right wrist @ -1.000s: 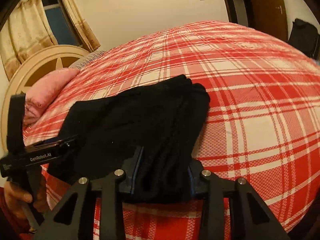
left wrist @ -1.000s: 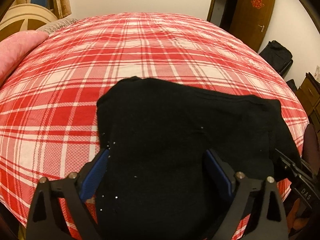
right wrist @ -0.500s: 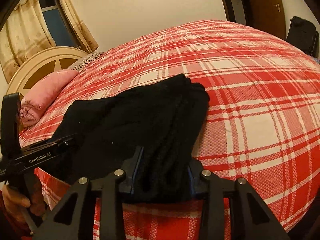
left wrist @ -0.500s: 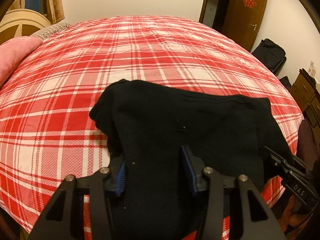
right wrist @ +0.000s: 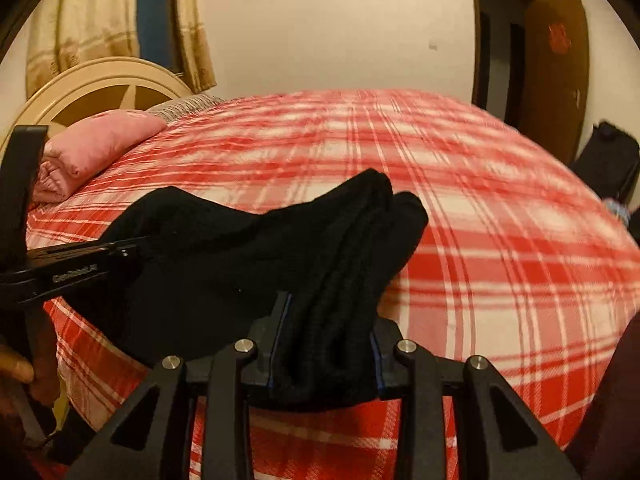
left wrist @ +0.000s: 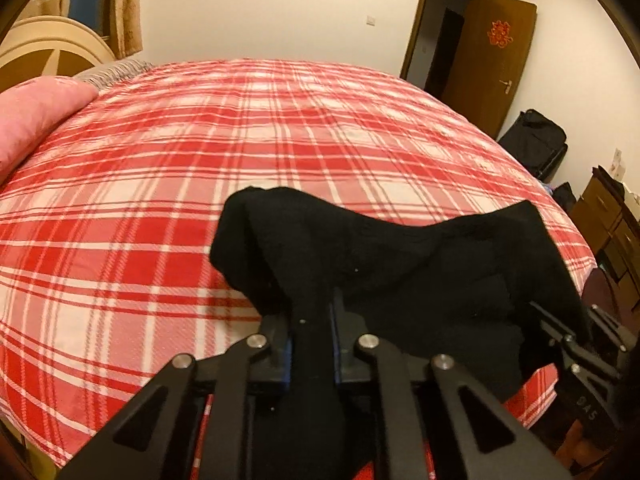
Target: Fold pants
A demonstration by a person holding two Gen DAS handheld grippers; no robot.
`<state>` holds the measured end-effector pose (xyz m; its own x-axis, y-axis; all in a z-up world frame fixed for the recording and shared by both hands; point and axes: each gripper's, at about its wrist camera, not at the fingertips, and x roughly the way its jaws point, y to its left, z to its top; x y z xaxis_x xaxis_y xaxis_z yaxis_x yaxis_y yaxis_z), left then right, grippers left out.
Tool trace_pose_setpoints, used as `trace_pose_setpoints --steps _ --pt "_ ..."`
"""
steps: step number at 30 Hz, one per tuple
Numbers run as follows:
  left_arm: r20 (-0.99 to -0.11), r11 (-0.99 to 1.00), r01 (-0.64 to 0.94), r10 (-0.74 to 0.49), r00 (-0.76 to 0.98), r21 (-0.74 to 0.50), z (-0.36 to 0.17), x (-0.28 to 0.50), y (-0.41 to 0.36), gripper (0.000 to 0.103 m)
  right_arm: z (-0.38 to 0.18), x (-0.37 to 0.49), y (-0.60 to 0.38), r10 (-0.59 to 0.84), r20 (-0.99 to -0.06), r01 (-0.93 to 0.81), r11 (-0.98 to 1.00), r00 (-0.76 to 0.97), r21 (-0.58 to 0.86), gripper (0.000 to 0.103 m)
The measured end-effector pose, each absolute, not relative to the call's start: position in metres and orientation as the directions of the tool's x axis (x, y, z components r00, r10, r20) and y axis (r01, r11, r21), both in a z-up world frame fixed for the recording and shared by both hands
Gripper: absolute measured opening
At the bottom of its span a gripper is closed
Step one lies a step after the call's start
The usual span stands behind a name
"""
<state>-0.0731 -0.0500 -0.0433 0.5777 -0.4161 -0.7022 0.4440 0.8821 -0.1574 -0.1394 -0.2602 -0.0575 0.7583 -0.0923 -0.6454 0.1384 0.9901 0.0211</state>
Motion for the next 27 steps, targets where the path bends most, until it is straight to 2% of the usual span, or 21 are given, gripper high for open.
trace_pose_setpoints --steps 4,11,27 --pt "-0.695 0.891 0.419 -0.413 0.589 -0.175 -0.040 -0.067 -0.037 0.014 -0.044 -0.130 -0.245 -0.087 -0.620 0.091 0.996 0.780 -0.025 0.034" --pt "-0.673 0.920 0.334 -0.379 0.635 -0.204 -0.024 -0.045 0.006 0.014 -0.020 -0.092 -0.213 0.015 -0.582 -0.041 0.999 0.813 -0.032 0.034" --pt "-0.583 0.998 0.019 -0.051 0.811 -0.061 0.014 0.024 0.127 0.013 -0.002 0.050 -0.085 0.284 -0.474 -0.349 0.936 0.833 -0.053 0.033"
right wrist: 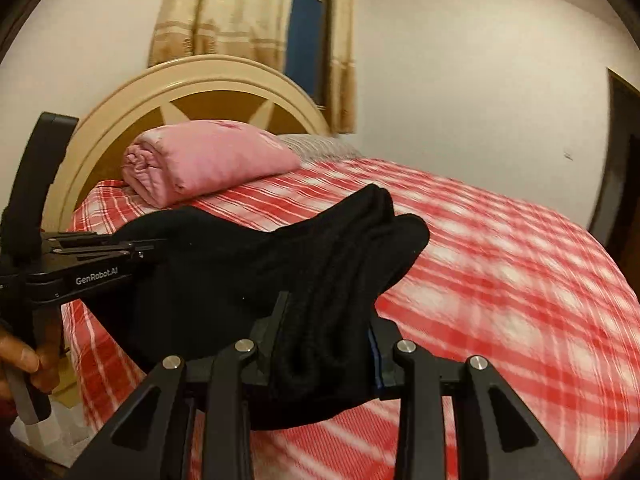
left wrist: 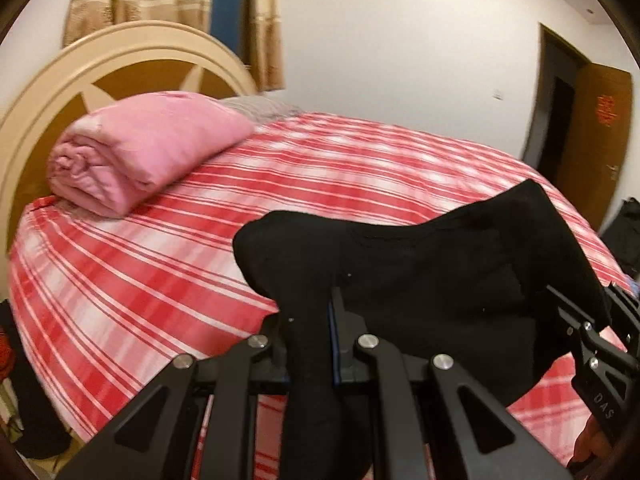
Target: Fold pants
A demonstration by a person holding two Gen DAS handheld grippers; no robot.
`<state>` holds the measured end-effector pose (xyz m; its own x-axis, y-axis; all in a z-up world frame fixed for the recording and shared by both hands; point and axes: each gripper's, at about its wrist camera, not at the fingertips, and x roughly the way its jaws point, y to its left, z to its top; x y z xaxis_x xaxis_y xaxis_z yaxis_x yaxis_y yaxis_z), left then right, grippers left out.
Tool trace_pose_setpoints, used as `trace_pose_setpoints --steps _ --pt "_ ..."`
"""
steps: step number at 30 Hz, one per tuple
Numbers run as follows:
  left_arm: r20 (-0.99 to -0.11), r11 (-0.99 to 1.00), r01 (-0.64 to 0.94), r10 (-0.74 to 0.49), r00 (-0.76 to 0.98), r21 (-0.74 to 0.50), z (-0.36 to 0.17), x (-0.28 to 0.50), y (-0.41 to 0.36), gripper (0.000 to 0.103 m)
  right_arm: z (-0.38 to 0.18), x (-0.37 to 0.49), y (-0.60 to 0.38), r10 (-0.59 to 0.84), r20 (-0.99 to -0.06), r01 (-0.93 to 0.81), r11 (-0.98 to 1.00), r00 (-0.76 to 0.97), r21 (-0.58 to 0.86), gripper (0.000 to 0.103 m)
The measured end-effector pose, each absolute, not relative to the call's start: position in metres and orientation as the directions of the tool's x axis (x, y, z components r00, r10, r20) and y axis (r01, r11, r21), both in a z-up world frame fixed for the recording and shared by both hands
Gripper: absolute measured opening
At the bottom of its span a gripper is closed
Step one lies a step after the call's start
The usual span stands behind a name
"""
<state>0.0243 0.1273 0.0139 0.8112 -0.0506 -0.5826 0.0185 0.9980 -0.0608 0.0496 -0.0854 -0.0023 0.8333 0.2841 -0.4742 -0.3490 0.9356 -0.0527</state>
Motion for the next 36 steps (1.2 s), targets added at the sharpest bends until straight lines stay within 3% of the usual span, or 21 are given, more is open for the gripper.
trace_pose_setpoints --steps 5,10,21,25,27,29,31,36 --pt "-0.631 0.997 -0.054 0.013 0.776 -0.046 -0.019 0.059 0.146 0.014 -0.043 0.108 -0.056 0.286 -0.550 -0.385 0.920 0.785 -0.070 0.033" --pt "-0.708 0.995 -0.073 0.002 0.706 -0.070 -0.060 0.073 0.151 0.016 -0.085 0.134 -0.051 0.227 -0.643 -0.381 0.918 0.731 -0.108 0.034" --pt "-0.708 0.997 -0.074 0.032 0.706 -0.030 -0.073 0.075 0.144 0.018 -0.095 0.139 -0.052 0.216 -0.671 -0.391 0.913 0.710 -0.120 0.036" --pt "-0.722 0.995 -0.082 0.013 0.692 -0.061 -0.073 0.075 0.150 0.024 -0.095 0.141 -0.056 0.236 -0.684 -0.398 0.913 0.691 -0.087 0.039" --pt "-0.739 0.993 -0.095 0.012 0.674 -0.071 -0.073 0.075 0.155 0.041 -0.092 0.140 -0.062 0.247 -0.690 -0.401 0.914 0.680 -0.067 0.044" --pt "-0.756 0.990 -0.134 0.050 0.653 -0.051 -0.073 0.072 0.163 0.081 -0.088 0.135 -0.072 0.257 -0.696 -0.387 0.922 0.670 -0.031 0.055" --pt "-0.778 0.983 -0.164 0.043 0.626 -0.077 -0.074 0.067 0.178 0.099 -0.084 0.127 -0.085 0.274 -0.692 -0.363 0.932 0.668 0.018 0.059" --pt "-0.812 0.933 -0.216 -0.118 0.572 -0.287 -0.090 0.040 0.224 0.103 -0.079 0.102 -0.120 0.284 -0.670 -0.280 0.953 0.686 0.117 0.059"
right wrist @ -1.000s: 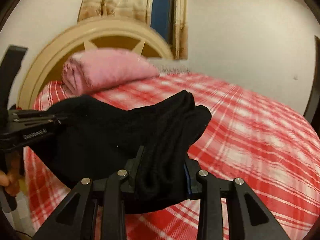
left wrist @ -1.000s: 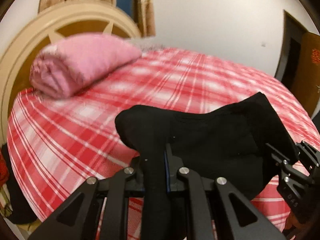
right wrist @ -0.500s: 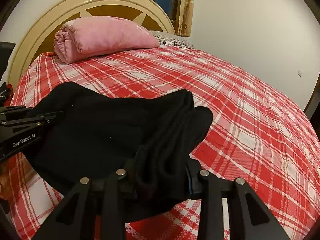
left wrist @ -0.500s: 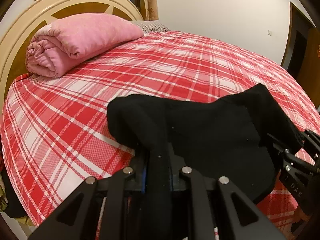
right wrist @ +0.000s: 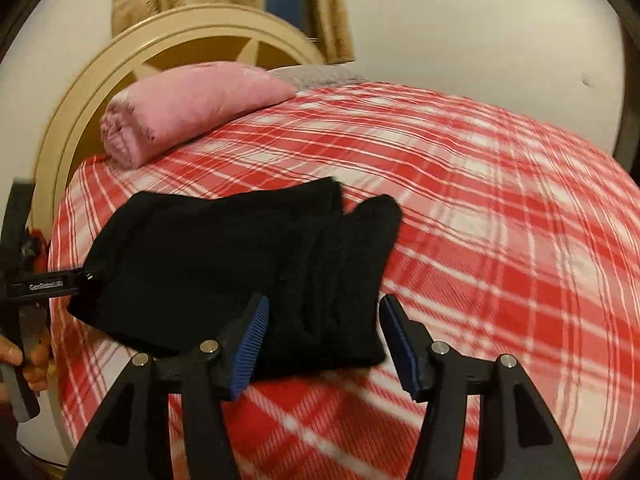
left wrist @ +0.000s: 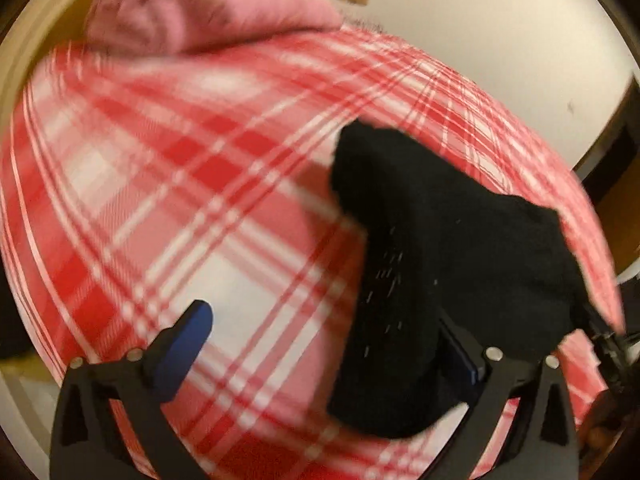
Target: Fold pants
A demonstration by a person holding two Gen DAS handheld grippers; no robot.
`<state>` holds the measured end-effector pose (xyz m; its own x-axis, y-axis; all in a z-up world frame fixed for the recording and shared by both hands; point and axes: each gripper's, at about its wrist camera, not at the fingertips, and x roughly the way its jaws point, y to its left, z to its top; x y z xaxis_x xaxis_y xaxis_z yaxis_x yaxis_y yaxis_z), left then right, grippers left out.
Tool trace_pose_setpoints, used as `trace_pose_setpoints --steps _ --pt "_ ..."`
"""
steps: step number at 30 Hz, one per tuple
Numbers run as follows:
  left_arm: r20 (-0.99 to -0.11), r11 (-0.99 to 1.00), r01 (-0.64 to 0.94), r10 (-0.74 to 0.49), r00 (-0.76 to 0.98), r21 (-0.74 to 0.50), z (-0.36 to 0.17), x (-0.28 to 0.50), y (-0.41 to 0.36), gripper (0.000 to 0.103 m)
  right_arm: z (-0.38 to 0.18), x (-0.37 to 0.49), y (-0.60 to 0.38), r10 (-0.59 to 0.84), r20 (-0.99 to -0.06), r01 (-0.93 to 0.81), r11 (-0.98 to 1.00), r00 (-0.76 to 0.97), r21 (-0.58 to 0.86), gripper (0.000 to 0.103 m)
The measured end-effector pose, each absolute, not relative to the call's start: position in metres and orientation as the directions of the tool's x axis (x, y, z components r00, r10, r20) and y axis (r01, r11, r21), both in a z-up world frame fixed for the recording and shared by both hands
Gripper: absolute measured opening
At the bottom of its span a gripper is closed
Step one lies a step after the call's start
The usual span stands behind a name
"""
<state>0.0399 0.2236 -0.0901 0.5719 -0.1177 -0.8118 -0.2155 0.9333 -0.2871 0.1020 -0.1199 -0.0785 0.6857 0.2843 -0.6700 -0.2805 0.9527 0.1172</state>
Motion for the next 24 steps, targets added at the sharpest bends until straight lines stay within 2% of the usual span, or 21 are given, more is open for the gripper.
trace_pose_setpoints --steps 4,5,6,7,8,10,13,16,18,20,22,24 --pt "-0.805 0.920 -0.247 -0.110 0.584 -0.305 -0.079 0.022 0.228 0.103 -0.066 0.083 -0.119 0.255 -0.614 -0.244 0.964 0.747 0.104 0.059" --pt "-0.804 0.927 -0.245 -0.092 0.587 -0.285 -0.074 0.019 0.225 0.103 -0.063 0.078 -0.112 0.240 -0.603 -0.247 0.966 0.761 0.073 0.054" --pt "-0.804 0.933 -0.247 -0.069 0.591 -0.261 -0.069 0.018 0.223 0.103 -0.061 0.075 -0.106 0.230 -0.599 -0.254 0.966 0.767 0.045 0.037" --pt "-0.800 0.940 -0.253 -0.033 0.599 -0.228 -0.063 0.016 0.220 0.103 -0.059 0.073 -0.098 0.225 -0.599 -0.270 0.963 0.769 0.014 0.030" --pt "-0.794 0.945 -0.258 -0.001 0.608 -0.199 -0.058 0.014 0.219 0.103 -0.058 0.071 -0.091 0.226 -0.600 -0.287 0.958 0.768 -0.006 0.027" --pt "-0.767 0.956 -0.258 0.059 0.639 -0.142 -0.046 0.012 0.214 0.103 -0.060 0.070 -0.081 0.242 -0.601 -0.318 0.948 0.762 -0.022 0.027" --pt "-0.733 0.971 -0.215 0.070 0.676 -0.105 -0.031 0.017 0.206 0.103 -0.070 0.073 -0.074 0.247 -0.622 -0.338 0.941 0.744 -0.032 0.027" --pt "-0.719 0.975 -0.218 0.129 0.683 -0.032 -0.028 0.034 0.205 0.103 -0.092 0.087 -0.075 0.169 -0.695 -0.306 0.949 0.698 -0.076 0.027" --pt "-0.724 0.966 -0.256 0.197 0.661 0.028 -0.035 0.046 0.209 0.103 -0.096 0.092 -0.088 0.137 -0.708 -0.253 0.965 0.693 -0.061 0.025" --pt "-0.737 0.960 -0.280 0.209 0.642 0.028 -0.043 0.052 0.215 0.103 -0.096 0.097 -0.095 0.085 -0.716 -0.208 0.974 0.692 -0.086 0.025" --pt "-0.749 0.960 -0.279 0.188 0.636 0.005 -0.048 0.054 0.215 0.103 -0.096 0.102 -0.104 0.137 -0.727 -0.220 0.975 0.673 -0.020 0.025" --pt "-0.746 0.963 -0.268 0.200 0.635 0.030 -0.054 0.060 0.208 0.103 -0.095 0.100 -0.108 0.174 -0.717 -0.235 0.972 0.675 0.014 0.025"
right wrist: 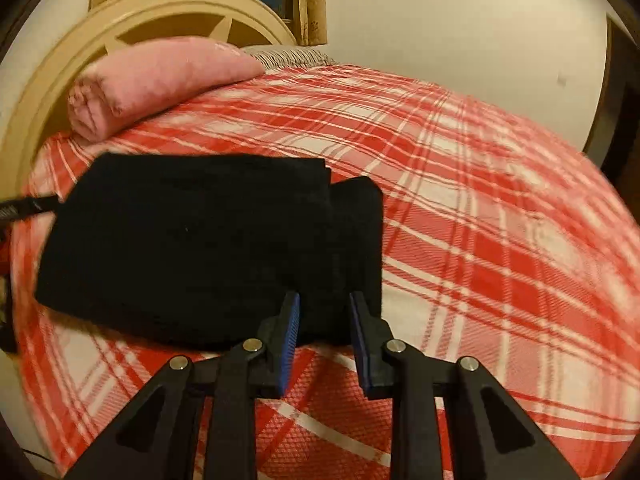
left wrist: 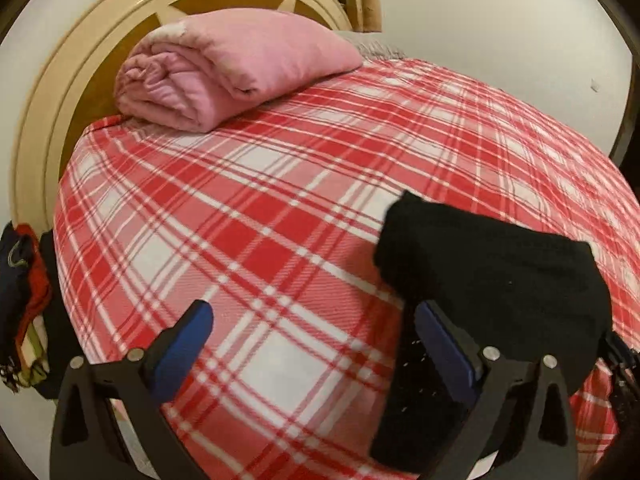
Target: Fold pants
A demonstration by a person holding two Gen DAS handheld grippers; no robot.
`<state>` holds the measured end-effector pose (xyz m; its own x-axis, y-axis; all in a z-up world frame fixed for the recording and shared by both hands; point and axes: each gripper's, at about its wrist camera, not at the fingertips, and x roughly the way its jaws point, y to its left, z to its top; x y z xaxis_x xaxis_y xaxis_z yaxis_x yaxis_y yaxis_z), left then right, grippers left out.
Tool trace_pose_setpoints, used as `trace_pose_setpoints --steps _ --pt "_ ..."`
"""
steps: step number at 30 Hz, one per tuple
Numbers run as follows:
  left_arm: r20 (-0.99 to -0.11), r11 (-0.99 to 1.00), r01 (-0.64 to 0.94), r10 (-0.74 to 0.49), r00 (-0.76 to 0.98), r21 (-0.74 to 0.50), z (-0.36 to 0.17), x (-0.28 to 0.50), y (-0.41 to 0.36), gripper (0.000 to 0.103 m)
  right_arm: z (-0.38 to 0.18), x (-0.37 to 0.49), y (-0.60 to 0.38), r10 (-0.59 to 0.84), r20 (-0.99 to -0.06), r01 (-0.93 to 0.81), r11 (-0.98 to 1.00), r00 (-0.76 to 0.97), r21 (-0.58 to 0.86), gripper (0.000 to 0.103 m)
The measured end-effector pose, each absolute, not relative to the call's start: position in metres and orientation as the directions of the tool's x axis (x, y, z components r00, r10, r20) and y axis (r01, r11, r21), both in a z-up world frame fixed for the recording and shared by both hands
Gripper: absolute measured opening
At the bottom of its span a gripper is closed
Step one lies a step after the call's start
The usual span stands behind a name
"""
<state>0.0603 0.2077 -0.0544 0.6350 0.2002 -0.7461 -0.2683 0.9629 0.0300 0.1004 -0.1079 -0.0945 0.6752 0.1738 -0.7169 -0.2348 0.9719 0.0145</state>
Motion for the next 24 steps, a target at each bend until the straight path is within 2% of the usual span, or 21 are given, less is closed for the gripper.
trace_pose_setpoints --steps 5,9,12,14,16,21,24 --pt "-0.762 0.951 -0.291 0.264 0.591 0.104 -0.081 0.078 0.196 0.103 -0.077 0.084 -0.104 0.182 -0.648 -0.223 0.975 0.739 0.018 0.025" --pt "-0.776 0.928 -0.350 0.311 0.549 0.124 -0.089 0.096 0.214 0.103 -0.055 0.069 -0.074 0.305 -0.582 -0.356 0.934 0.754 0.029 0.025" --pt "-0.801 0.927 -0.365 0.279 0.530 0.081 -0.082 0.104 0.232 0.101 -0.058 0.072 -0.043 0.370 -0.611 -0.437 0.898 0.700 0.043 0.026" --pt "-0.771 0.918 -0.381 0.319 0.550 0.108 -0.067 0.099 0.238 0.098 -0.067 0.077 -0.028 0.424 -0.634 -0.474 0.875 0.646 0.101 0.026" --pt "-0.750 0.929 -0.358 0.304 0.587 0.096 -0.053 0.096 0.242 0.098 -0.072 0.079 -0.008 0.494 -0.634 -0.521 0.838 0.595 0.164 0.026" --pt "-0.750 0.976 -0.211 0.180 0.637 0.054 -0.034 0.107 0.235 0.098 -0.072 0.078 0.045 0.593 -0.620 -0.634 0.749 0.513 0.192 0.026" --pt "-0.782 0.991 -0.100 0.130 0.610 0.086 -0.047 0.129 0.218 0.098 -0.099 0.083 0.080 0.558 -0.714 -0.676 0.719 0.423 0.161 0.026"
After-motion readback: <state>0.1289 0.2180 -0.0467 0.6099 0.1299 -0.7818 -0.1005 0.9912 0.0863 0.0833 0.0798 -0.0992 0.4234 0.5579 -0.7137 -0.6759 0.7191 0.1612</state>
